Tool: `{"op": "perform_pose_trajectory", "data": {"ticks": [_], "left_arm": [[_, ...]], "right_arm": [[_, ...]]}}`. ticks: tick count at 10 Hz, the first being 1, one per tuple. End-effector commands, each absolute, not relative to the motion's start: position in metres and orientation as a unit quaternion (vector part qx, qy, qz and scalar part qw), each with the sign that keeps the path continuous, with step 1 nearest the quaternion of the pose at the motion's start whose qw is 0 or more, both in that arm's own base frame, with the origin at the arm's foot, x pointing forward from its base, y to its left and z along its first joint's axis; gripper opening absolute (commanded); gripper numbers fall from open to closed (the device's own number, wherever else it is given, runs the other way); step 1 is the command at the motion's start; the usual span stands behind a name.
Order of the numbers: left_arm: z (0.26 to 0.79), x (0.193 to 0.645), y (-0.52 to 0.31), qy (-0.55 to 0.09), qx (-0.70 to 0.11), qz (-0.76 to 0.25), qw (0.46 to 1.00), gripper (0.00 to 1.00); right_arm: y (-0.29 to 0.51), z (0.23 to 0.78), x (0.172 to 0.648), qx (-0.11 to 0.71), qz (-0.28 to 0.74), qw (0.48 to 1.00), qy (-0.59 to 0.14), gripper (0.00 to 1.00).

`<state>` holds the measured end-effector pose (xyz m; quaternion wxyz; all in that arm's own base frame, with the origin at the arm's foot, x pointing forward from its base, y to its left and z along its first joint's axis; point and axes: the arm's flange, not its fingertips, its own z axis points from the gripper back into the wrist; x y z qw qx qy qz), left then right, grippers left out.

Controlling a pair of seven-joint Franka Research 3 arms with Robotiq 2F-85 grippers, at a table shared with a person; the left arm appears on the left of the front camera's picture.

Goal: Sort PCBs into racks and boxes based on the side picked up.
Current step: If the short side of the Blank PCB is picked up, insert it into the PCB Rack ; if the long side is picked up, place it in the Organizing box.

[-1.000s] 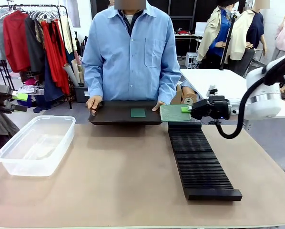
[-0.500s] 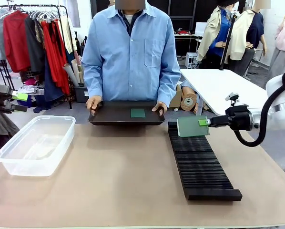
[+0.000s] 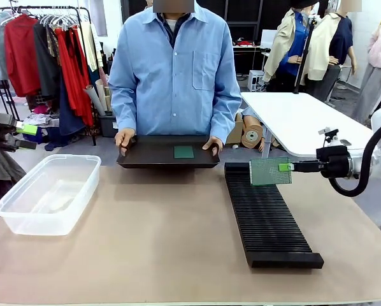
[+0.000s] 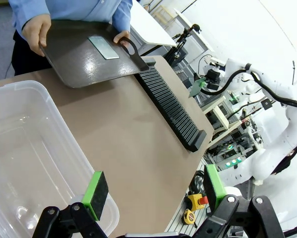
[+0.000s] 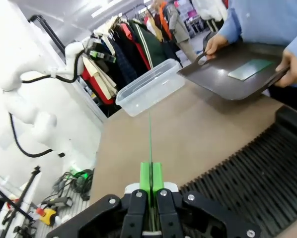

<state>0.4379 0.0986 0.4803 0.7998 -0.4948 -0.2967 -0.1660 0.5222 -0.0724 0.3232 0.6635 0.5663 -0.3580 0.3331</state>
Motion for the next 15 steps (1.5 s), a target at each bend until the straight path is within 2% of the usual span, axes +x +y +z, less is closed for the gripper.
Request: {"op": "perform_pose_trajectory", "data": {"ticks": [1, 3, 5, 7, 10, 15], "left_arm": [[0.481, 0.437, 0.099, -0.299, -0.497, -0.166, 0.798, 1.00], [0.481, 0.437, 0.099, -0.299, -0.497, -0.166, 0.798, 1.00], [0.481, 0.437, 0.099, -0.299, -0.497, -0.166, 0.798, 1.00], [0.481, 0.437, 0.099, -0.299, -0.497, -0.166, 0.798, 1.00], [0.481, 0.437, 0.099, -0.299, -0.497, -0.166, 0.798, 1.00], [0.481, 0.437, 0.099, -0.299, -0.497, -0.166, 0.798, 1.00]], "right_arm": [[-0.073, 0.305, 0.546, 0.574, 0.341, 0.635, -0.388, 0.00], [-0.069, 0.295, 0.564, 0.548, 0.364, 0.623, -0.423, 0.00], [-0.068, 0.281, 0.577, 0.577, 0.357, 0.604, -0.419, 0.00], [-0.068, 0.272, 0.581, 0.569, 0.373, 0.605, -0.415, 0.00], [-0.071, 0.260, 0.586, 0.514, 0.409, 0.608, -0.446, 0.00], [-0.072, 0.229, 0.596, 0.517, 0.408, 0.609, -0.442, 0.00]]}}
